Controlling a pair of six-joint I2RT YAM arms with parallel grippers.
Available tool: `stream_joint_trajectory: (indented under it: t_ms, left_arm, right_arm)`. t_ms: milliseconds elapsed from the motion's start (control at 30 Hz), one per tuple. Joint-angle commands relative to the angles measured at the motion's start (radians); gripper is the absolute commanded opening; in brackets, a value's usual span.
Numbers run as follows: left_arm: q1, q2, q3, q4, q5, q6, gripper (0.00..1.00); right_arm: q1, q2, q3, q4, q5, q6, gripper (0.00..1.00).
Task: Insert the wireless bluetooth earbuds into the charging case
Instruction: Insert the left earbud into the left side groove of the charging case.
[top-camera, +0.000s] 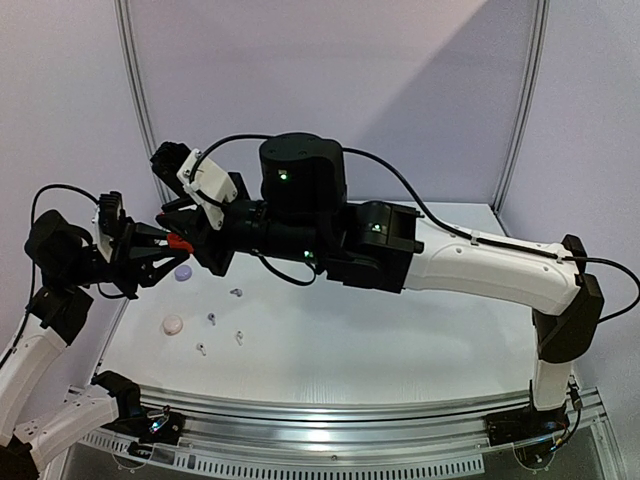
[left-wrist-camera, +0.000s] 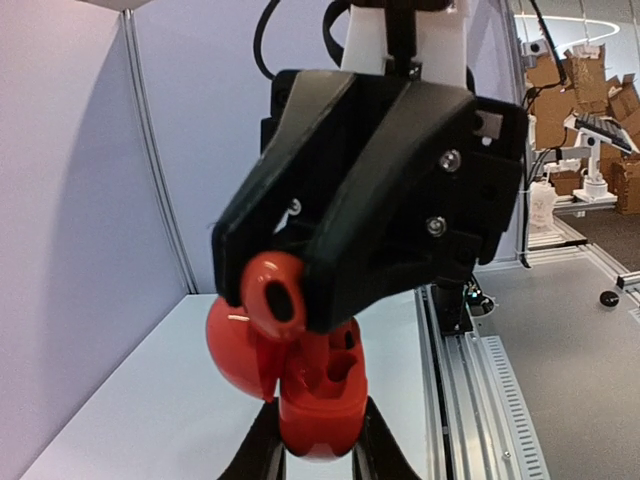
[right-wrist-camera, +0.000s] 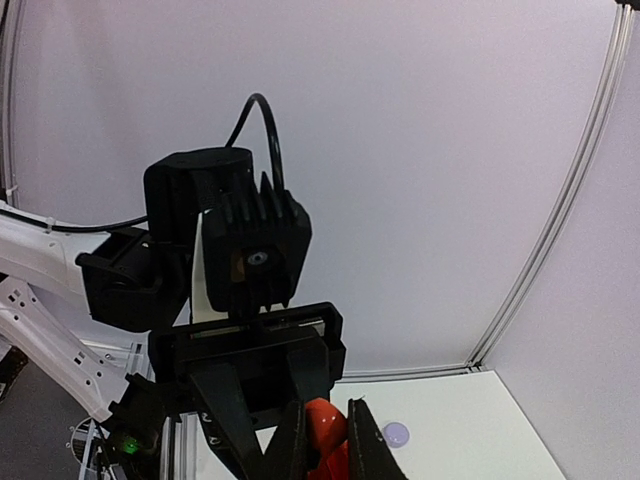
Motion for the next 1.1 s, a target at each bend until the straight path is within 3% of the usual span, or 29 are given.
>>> stream_joint_trajectory:
  t_ms: [0, 1067]
  left_arm:
    - [-0.016, -0.001, 0.014, 0.027, 0.002, -0.038, 0.0]
    - [-0.014, 0.01, 0.02, 0.069, -0.031, -0.089, 0.0]
  right_arm:
    - [-0.004, -0.018, -0.016, -0.03, 0.03, -0.013, 0.0]
    - [-0.005, -0.011, -0.078, -0.044, 0.081, -0.048, 0.0]
